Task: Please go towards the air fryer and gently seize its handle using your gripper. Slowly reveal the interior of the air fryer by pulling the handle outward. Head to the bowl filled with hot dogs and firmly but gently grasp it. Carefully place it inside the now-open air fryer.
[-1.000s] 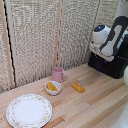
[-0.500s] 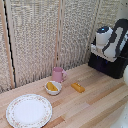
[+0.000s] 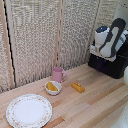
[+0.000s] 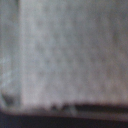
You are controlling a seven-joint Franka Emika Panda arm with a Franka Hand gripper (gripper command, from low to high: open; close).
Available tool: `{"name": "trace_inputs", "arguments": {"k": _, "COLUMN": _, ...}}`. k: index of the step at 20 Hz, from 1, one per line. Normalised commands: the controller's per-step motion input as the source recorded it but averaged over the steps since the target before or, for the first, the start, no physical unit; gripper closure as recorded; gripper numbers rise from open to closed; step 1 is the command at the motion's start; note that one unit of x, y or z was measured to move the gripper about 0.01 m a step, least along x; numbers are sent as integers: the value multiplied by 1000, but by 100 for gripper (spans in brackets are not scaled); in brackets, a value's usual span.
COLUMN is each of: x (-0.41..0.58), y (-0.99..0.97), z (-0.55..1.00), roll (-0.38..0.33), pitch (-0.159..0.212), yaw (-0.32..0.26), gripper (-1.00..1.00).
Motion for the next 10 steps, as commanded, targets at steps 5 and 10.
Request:
{"name": "trace_inputs", "arguments": {"k": 5, "x": -101, "y": 593, "z": 444, "roll": 126, "pitch": 68, "yaw": -7, "gripper": 100}}
{"name": "trace_inputs", "arguments": {"k": 10, "x": -213, "y": 634, "z": 566, "roll": 157, "pitch": 2, "yaw": -11, "gripper": 100}}
